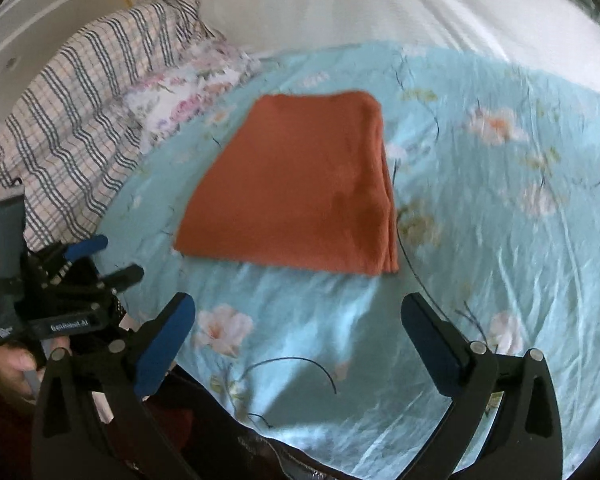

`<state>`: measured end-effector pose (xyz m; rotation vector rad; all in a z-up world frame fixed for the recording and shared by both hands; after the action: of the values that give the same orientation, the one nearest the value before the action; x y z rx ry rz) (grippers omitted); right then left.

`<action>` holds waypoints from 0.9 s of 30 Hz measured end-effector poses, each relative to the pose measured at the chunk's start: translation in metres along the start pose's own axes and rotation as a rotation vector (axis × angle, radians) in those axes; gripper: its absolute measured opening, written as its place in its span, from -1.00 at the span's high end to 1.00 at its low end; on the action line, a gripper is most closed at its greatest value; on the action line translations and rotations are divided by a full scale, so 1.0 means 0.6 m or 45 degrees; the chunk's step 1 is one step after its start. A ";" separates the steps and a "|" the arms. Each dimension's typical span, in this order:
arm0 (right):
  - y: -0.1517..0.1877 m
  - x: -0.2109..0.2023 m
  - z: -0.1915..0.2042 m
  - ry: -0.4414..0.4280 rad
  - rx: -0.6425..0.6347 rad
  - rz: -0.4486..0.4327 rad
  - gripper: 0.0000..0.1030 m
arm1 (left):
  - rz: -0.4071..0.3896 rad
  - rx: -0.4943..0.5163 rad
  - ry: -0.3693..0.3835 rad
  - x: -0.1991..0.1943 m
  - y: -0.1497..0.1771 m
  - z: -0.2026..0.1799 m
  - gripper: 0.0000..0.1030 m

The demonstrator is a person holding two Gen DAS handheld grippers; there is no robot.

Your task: Fold small clothes

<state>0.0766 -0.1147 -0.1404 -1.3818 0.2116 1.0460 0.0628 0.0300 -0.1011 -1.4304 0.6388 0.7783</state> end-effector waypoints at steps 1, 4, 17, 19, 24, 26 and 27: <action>0.001 0.004 -0.004 0.001 0.007 0.008 -0.99 | 0.008 0.000 -0.009 0.009 -0.006 -0.001 -0.75; -0.010 0.013 -0.014 0.000 0.019 0.018 -0.99 | 0.030 -0.005 -0.015 0.027 -0.026 -0.006 -0.75; -0.081 0.055 -0.028 -0.014 -0.036 0.055 -0.99 | 0.042 -0.056 -0.018 0.065 -0.098 -0.007 -0.76; -0.089 0.059 -0.029 -0.015 -0.041 0.055 -0.99 | 0.043 -0.062 -0.025 0.068 -0.103 -0.005 -0.76; -0.108 0.071 -0.031 -0.034 -0.048 0.059 -0.99 | 0.039 -0.065 -0.036 0.074 -0.117 -0.001 -0.76; -0.114 0.074 -0.031 -0.036 -0.049 0.057 -0.99 | 0.038 -0.074 -0.037 0.076 -0.121 0.001 -0.76; -0.116 0.075 -0.031 -0.036 -0.048 0.056 -0.99 | 0.038 -0.078 -0.038 0.076 -0.122 0.002 -0.76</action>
<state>0.1589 -0.0981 -0.1270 -1.4007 0.2030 1.1104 0.1486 0.0365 -0.0921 -1.4649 0.6193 0.8477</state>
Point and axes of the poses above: each gripper's, at about its wrist camera, not at the fingertips, and x roughly the way its jaws point, z to its left, y to its underside, the point moved 10 cm from there along x, roughly the way its jaws point, and after that the axes turned 10 degrees about -x, right-handed, at the moved point
